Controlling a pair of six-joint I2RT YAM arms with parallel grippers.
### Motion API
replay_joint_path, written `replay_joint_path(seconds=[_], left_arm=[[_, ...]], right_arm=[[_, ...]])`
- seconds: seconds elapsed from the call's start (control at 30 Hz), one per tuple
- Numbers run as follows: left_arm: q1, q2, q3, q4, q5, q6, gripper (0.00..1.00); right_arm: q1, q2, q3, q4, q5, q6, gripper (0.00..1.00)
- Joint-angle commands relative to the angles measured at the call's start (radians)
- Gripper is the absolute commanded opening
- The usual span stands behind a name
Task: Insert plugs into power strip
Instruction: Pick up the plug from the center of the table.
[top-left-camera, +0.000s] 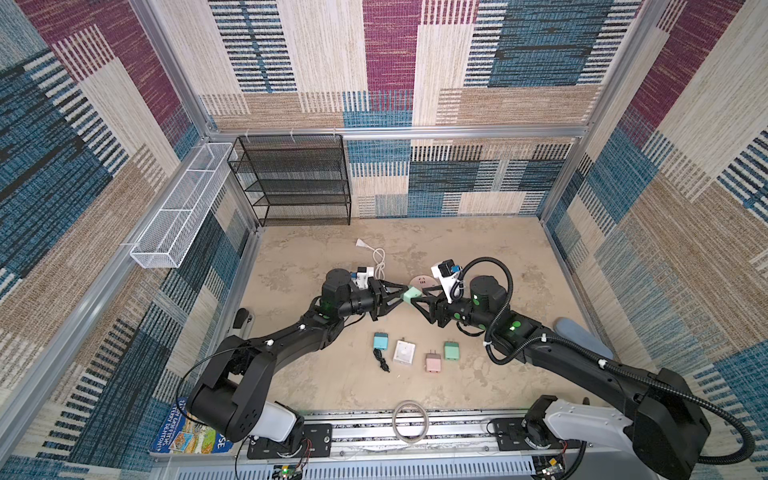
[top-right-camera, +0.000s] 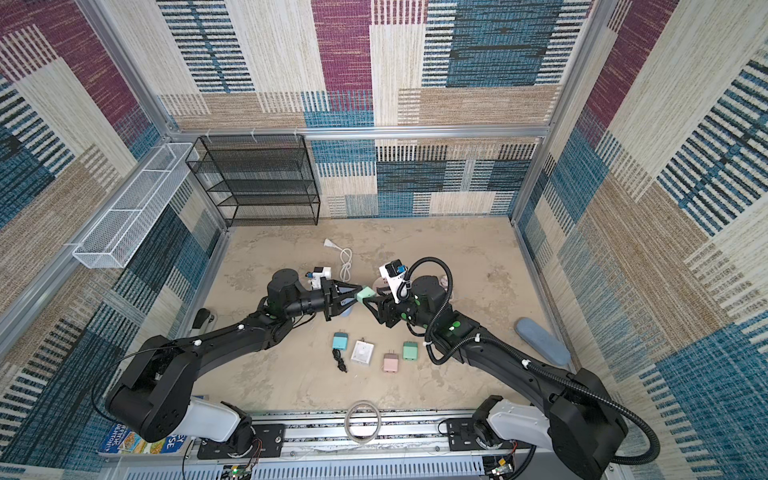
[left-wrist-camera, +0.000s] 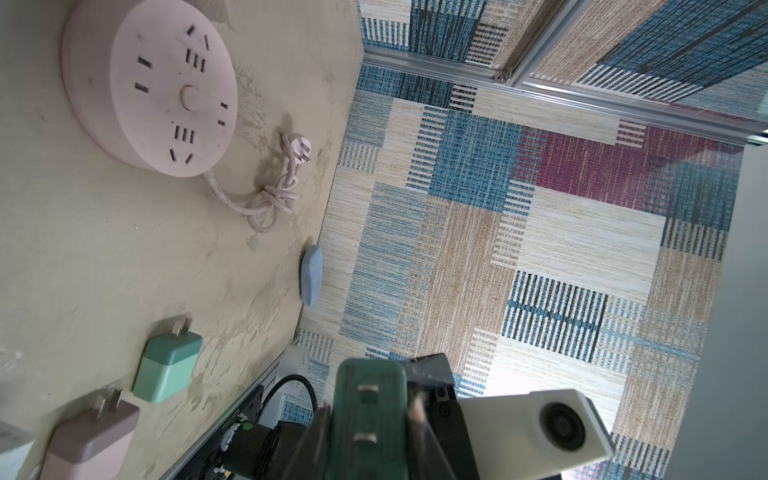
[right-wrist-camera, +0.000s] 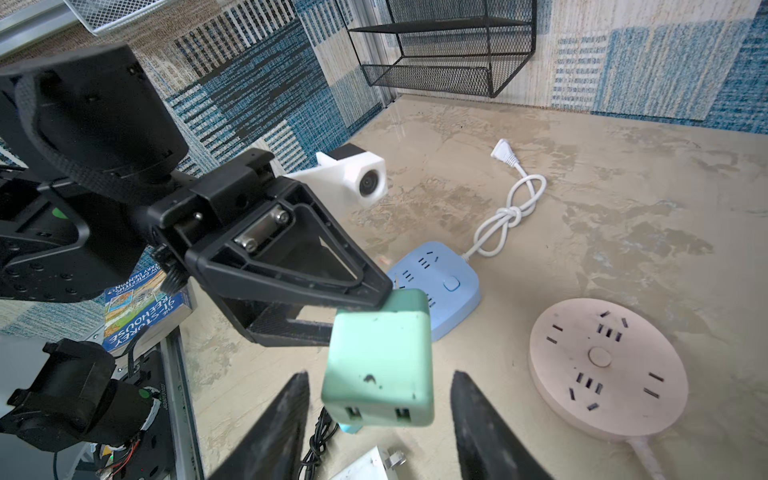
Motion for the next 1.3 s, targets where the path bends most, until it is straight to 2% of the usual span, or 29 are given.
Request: replay_joint_path(seconds=[0.0, 1.27], left_arm=[[0.000, 0.001, 0.007, 0.048, 0.017, -0.008, 0.00], [-0.002, 0.011, 0.009, 0.082, 0.023, -0.020, 0.00]], right_arm=[[0.001, 0.006, 0.011, 0.048, -0.016, 0.006, 0.58], [0.003, 0.093, 0.048, 0.061, -0.033, 0.025, 0.54]])
